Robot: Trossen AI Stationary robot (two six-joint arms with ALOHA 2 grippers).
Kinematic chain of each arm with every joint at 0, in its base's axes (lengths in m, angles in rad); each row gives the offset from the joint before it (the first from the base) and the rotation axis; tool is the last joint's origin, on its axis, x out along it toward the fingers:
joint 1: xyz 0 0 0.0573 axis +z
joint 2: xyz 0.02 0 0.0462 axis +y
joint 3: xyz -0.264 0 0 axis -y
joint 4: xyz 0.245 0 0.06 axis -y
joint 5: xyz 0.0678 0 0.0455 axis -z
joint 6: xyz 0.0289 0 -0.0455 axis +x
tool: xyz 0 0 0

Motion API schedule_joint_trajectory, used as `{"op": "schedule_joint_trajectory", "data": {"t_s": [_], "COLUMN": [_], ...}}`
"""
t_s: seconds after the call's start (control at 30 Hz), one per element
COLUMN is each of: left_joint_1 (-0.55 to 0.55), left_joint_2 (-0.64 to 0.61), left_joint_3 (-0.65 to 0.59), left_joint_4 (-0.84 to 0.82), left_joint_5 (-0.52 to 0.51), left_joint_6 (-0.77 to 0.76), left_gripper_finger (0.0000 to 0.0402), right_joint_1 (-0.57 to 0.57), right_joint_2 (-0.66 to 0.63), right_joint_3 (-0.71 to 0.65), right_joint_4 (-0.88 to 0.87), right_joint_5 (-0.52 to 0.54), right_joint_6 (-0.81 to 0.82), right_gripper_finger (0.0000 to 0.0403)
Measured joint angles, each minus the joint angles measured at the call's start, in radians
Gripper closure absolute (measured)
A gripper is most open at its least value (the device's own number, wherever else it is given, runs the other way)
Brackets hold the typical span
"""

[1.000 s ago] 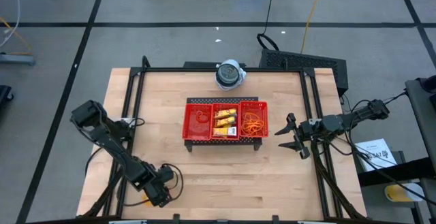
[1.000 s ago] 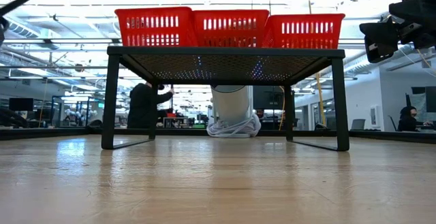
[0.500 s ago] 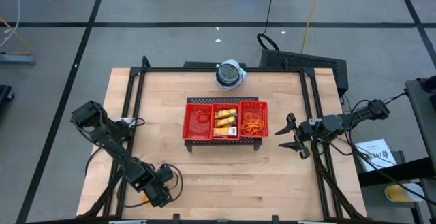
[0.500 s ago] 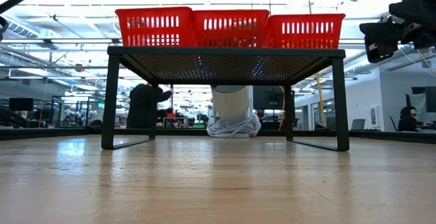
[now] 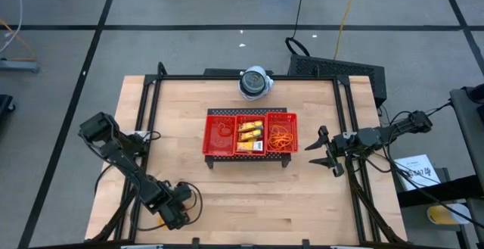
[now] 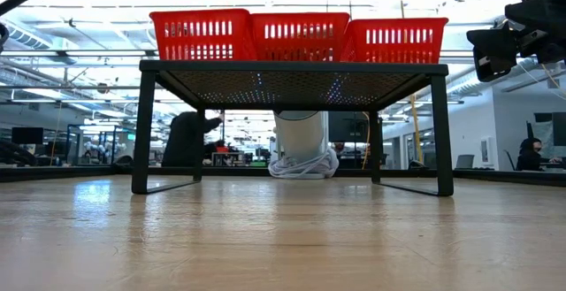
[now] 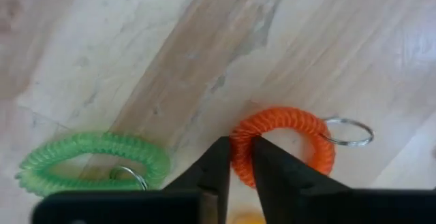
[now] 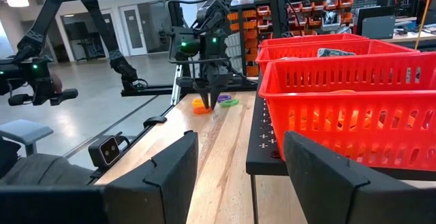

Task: Pick & Place Office Desk Supplies
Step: Put the orange spring keychain into the left red bin

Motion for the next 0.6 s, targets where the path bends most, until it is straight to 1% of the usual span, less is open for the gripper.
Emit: {"op": "schedule_joint_trajectory", "data": {"t_s": [0.1, 0.2, 0.3, 0.4, 0.5, 0.6], "left_joint_1": [0.006, 0.015, 0.034, 0.057, 0.089, 0.125], "left_joint_2": [0.002, 0.003, 0.008, 0.008, 0.007, 0.006], "left_joint_3": [-0.002, -0.002, -0.007, -0.008, -0.007, -0.006], "left_joint_4": [0.003, 0.011, 0.031, 0.090, 0.179, 0.281], "left_joint_5": [-0.105, -0.214, -0.356, -0.449, -0.481, -0.478], "left_joint_6": [0.005, 0.028, 0.054, 0.142, 0.260, 0.394], "left_gripper_finger": [0.0368, 0.0383, 0.0386, 0.0378, 0.0376, 0.0383], "right_joint_1": [0.000, 0.000, 0.000, 0.000, 0.000, 0.000], "right_joint_2": [0.000, 0.000, 0.000, 0.000, 0.000, 0.000], "right_joint_3": [0.000, 0.000, 0.000, 0.000, 0.000, 0.000], "right_joint_4": [0.000, 0.000, 0.000, 0.000, 0.000, 0.000], "right_joint_5": [0.000, 0.000, 0.000, 0.000, 0.000, 0.000], "right_joint_6": [0.000, 0.000, 0.000, 0.000, 0.000, 0.000], "right_gripper_finger": [0.0197, 0.0197, 0.0197, 0.0197, 0.0197, 0.0197]}}
